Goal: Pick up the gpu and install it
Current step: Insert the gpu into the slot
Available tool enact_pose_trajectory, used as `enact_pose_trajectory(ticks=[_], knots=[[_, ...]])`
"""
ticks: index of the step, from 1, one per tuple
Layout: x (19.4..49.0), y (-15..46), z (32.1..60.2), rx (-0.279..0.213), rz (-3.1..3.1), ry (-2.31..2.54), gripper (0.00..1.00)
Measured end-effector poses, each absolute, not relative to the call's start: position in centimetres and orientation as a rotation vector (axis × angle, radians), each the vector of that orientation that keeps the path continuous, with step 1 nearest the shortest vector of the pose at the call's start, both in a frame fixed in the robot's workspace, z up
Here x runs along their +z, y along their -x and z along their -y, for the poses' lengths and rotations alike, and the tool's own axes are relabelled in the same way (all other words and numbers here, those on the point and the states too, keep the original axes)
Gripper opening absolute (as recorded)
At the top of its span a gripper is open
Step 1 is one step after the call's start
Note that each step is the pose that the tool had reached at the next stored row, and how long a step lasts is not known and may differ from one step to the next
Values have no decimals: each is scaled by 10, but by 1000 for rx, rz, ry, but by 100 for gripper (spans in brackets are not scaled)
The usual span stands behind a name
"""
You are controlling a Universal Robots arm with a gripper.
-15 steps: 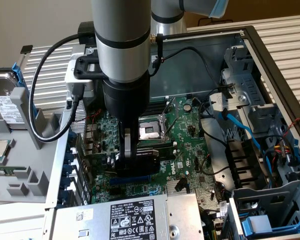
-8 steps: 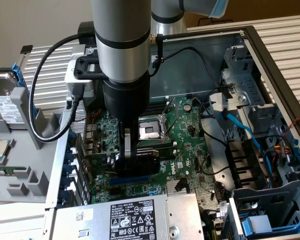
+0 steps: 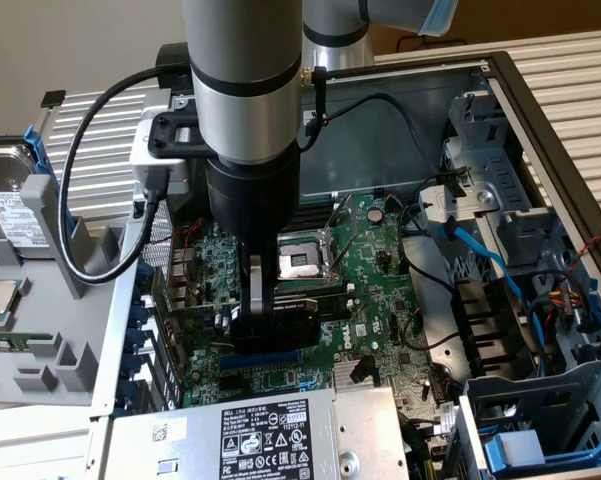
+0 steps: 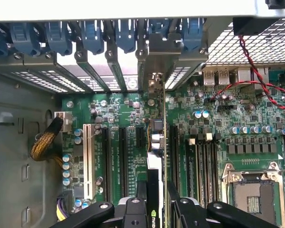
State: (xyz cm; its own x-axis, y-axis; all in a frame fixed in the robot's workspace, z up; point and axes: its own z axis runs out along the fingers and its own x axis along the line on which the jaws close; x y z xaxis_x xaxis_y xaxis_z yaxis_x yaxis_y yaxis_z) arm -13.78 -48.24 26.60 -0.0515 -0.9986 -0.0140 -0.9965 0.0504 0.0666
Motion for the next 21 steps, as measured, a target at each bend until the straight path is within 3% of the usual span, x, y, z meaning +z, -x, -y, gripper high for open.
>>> enact_pose_trajectory(ticks=[21], knots=[[265,138,482,-90,2242,-2147,27]])
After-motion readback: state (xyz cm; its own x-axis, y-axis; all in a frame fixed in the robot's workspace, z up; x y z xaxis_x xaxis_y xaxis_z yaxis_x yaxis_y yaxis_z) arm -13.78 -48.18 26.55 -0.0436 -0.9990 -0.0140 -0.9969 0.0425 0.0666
